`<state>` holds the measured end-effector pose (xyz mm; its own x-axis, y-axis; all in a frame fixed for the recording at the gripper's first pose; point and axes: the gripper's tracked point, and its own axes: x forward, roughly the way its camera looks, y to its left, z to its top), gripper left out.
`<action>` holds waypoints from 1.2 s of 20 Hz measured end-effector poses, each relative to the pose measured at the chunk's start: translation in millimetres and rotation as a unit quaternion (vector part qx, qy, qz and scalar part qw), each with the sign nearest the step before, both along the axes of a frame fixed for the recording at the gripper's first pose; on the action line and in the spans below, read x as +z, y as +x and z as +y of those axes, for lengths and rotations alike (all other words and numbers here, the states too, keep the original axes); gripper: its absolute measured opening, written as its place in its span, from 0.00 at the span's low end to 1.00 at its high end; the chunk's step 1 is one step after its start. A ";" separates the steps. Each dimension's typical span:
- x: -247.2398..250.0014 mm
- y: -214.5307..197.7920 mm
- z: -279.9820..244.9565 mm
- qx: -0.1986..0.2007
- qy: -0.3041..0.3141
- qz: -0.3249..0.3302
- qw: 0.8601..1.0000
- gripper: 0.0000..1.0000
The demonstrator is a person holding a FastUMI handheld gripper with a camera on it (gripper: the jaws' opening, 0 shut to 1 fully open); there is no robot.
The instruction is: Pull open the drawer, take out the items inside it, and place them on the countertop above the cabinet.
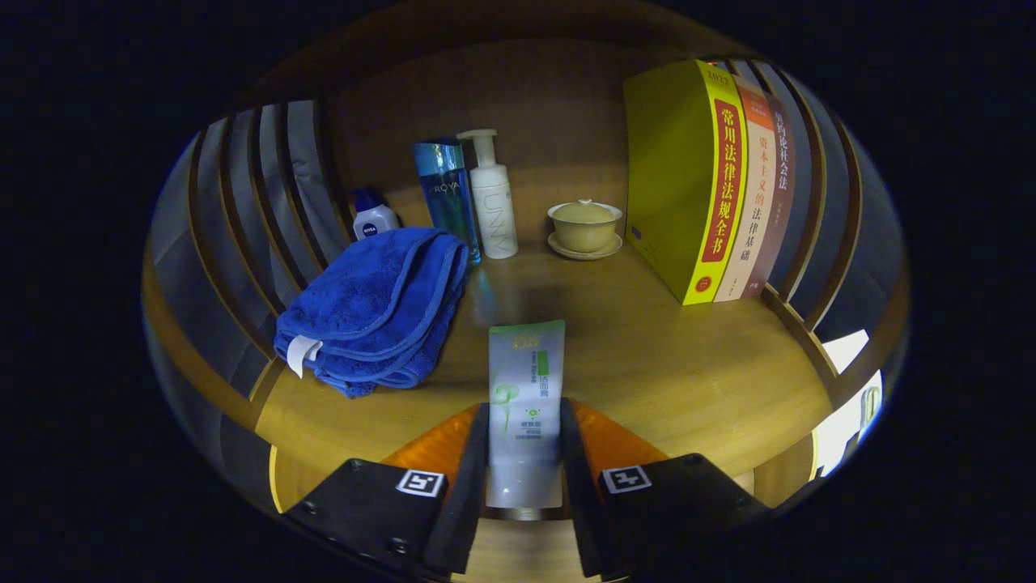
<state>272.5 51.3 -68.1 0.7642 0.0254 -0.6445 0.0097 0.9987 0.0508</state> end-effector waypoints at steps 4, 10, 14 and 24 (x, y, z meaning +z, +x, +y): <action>1.9 -2.0 -1.1 -0.006 0.013 -0.005 1.000 0.60; 33.4 -13.1 0.1 -0.001 0.031 -0.061 0.998 0.90; 59.0 -42.1 0.8 0.010 0.023 -0.100 0.995 0.99; 98.9 -148.4 18.9 0.036 0.026 -0.183 0.982 0.99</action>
